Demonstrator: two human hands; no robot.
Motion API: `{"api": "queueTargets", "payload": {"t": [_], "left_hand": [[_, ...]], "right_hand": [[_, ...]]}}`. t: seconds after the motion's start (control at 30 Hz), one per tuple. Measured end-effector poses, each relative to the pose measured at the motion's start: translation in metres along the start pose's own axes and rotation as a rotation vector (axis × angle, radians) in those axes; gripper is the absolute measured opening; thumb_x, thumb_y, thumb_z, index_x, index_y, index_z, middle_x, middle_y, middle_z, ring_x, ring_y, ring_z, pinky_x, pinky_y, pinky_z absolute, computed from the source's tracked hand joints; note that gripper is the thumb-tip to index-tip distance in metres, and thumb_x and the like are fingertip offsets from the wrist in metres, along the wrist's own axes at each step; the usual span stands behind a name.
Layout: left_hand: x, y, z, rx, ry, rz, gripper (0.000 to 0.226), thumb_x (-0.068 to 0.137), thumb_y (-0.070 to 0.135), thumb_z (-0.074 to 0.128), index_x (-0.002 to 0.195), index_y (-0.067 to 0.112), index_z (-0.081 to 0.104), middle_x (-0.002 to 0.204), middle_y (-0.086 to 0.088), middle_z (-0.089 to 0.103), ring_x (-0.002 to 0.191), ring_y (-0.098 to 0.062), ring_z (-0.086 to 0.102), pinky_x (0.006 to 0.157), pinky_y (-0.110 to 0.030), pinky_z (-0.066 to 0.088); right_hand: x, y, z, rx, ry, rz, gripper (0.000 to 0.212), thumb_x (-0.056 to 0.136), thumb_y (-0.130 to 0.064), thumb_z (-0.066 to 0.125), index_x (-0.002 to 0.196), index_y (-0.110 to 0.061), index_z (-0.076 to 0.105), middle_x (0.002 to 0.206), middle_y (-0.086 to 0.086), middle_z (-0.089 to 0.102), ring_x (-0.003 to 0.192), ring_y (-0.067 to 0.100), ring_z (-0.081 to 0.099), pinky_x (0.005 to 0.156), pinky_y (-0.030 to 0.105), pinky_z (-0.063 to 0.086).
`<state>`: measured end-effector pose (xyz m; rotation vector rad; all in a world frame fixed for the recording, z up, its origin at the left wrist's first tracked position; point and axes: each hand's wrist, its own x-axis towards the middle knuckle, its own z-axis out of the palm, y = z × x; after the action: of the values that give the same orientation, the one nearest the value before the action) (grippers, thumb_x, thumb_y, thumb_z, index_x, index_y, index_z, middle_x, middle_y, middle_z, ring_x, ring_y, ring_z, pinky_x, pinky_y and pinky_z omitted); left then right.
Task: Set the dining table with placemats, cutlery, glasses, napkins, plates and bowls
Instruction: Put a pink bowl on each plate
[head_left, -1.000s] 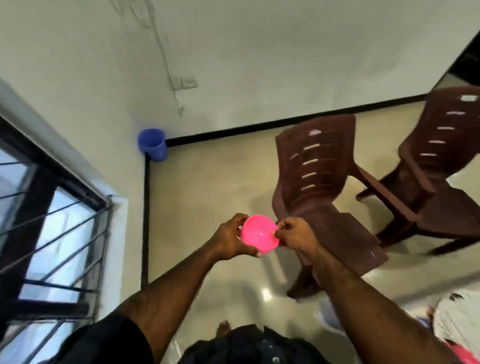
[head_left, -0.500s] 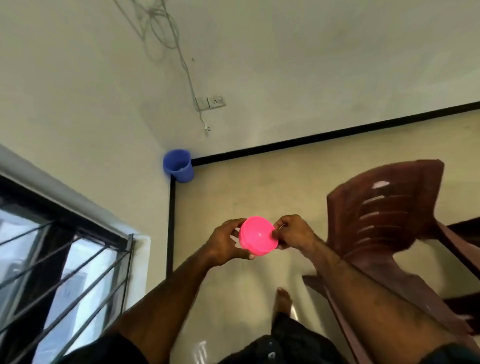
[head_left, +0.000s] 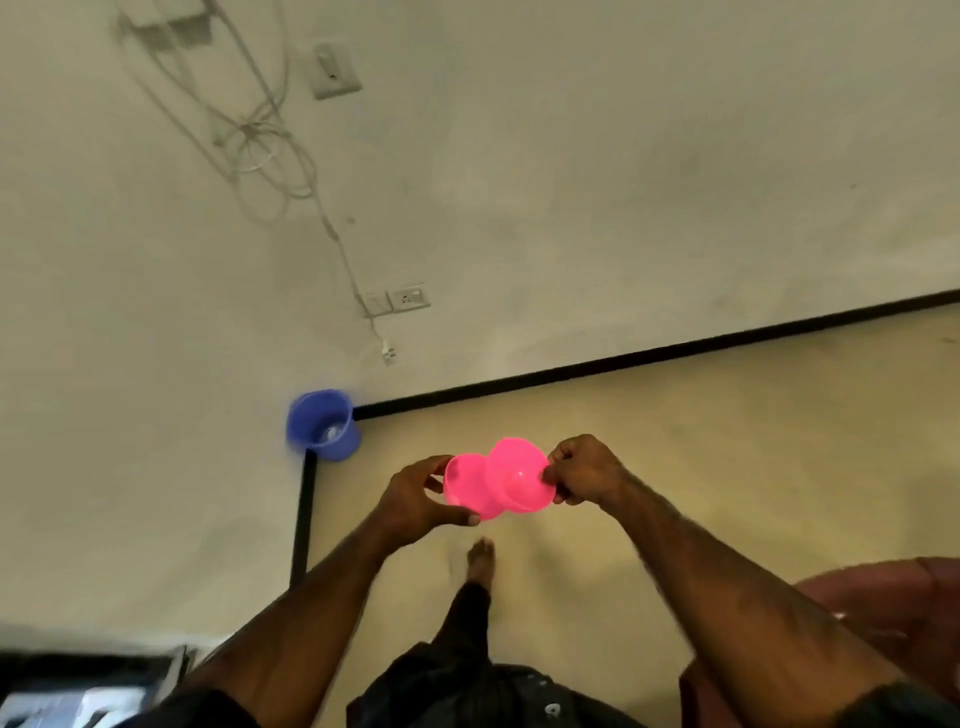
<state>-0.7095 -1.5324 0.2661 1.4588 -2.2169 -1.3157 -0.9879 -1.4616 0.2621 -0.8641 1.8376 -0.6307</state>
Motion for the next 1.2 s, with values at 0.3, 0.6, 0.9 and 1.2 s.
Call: {"api": "queueTargets", "payload": {"t": [0.3, 0.6, 0.9, 1.2], "left_hand": [[0.274, 0.081, 0.025, 0.121, -0.327, 0.109, 0.094, 0.046, 0.047, 0.105, 0.131, 0.035, 0.066, 0.120, 0.016, 0.068, 0.103, -0.013, 0.067, 0.082, -0.038, 0.063], [0.449, 0.242, 0.178, 0.226, -0.680, 0.254, 0.106, 0.037, 0.056, 0.105, 0.134, 0.034, 0.066, 0.122, 0.011, 0.068, 0.103, -0.013, 0.068, 0.080, -0.035, 0.064], [0.550, 0.419, 0.335, 0.241, -0.745, 0.262, 0.092, 0.053, 0.035, 0.106, 0.135, 0.025, 0.066, 0.121, 0.005, 0.069, 0.099, -0.011, 0.068, 0.070, -0.021, 0.057], [0.664, 0.567, 0.487, 0.252, -0.811, 0.319, 0.095, 0.054, 0.044, 0.103, 0.139, 0.025, 0.063, 0.126, 0.002, 0.068, 0.103, -0.011, 0.068, 0.073, -0.023, 0.058]], "right_hand": [[0.108, 0.071, -0.107, 0.290, 0.330, 0.298, 0.005, 0.078, -0.008, 0.078, 0.075, -0.010, 0.075, 0.062, 0.012, 0.073, 0.063, 0.025, 0.070, 0.080, 0.048, 0.061], [0.113, 0.165, -0.240, 0.574, 0.659, 0.582, 0.006, 0.082, -0.007, 0.080, 0.077, -0.007, 0.076, 0.064, 0.013, 0.073, 0.061, 0.024, 0.070, 0.076, 0.047, 0.062], [0.140, 0.248, -0.432, 0.684, 0.677, 0.636, 0.001, 0.085, -0.007, 0.075, 0.086, -0.008, 0.076, 0.069, 0.010, 0.076, 0.068, 0.023, 0.073, 0.072, 0.042, 0.063], [0.141, 0.331, -0.635, 0.859, 0.855, 0.669, 0.007, 0.084, -0.001, 0.073, 0.091, 0.000, 0.072, 0.062, 0.013, 0.069, 0.053, 0.020, 0.062, 0.053, 0.029, 0.045]]}}
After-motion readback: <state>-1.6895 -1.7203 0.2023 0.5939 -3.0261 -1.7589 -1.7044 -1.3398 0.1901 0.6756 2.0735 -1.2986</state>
